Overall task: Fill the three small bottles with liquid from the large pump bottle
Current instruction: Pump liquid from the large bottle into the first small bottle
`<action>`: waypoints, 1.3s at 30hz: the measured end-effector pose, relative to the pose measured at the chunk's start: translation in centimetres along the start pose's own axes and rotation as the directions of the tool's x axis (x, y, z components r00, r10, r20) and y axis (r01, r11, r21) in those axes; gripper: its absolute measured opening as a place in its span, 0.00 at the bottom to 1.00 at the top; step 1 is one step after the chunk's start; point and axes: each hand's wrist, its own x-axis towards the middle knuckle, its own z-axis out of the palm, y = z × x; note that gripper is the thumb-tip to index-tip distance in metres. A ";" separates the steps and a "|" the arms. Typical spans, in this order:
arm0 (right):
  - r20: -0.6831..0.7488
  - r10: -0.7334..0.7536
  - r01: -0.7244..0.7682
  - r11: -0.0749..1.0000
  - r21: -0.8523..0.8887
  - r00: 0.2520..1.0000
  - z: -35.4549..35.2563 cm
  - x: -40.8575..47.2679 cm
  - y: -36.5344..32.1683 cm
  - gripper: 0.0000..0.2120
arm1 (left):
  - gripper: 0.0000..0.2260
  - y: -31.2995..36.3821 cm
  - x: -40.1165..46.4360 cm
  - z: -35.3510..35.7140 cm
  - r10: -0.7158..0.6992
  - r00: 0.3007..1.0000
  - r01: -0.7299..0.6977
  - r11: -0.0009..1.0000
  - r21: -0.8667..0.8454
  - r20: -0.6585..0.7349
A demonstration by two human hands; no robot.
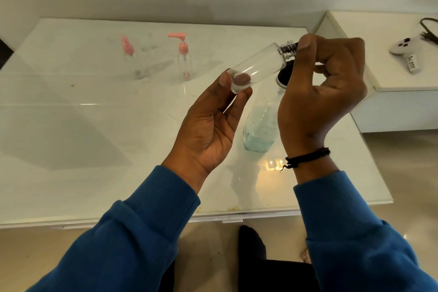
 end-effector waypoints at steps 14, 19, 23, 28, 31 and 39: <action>-0.004 0.001 -0.001 1.000 0.002 1.000 0.1 -0.1 -0.4 0.11 | 0.22 0.0 0.1 -0.1 0.031 0.999 -0.031 0.999 0.036 0.015; -0.021 0.011 -0.012 0.999 -0.038 1.000 0.2 0.2 -0.6 0.11 | 0.21 -0.1 0.0 -0.1 0.016 1.000 -0.017 1.000 0.016 0.020; -0.001 -0.005 0.005 1.000 0.001 1.000 0.0 -0.5 -0.3 0.09 | 0.21 0.1 0.0 -0.1 0.035 0.999 -0.035 0.999 0.032 0.002; -0.001 0.004 -0.004 0.999 -0.032 1.000 0.1 0.4 -0.4 0.11 | 0.20 0.0 0.0 0.0 0.033 0.999 -0.034 0.999 0.036 0.013; -0.013 -0.004 0.004 0.999 -0.051 1.000 0.1 0.5 -0.5 0.12 | 0.21 -0.1 0.0 0.0 0.032 0.999 -0.033 0.999 0.036 0.011; 0.001 -0.018 0.018 0.999 -0.044 1.000 0.0 0.2 -0.5 0.10 | 0.18 0.0 0.0 0.1 0.058 0.998 -0.058 0.996 0.061 0.003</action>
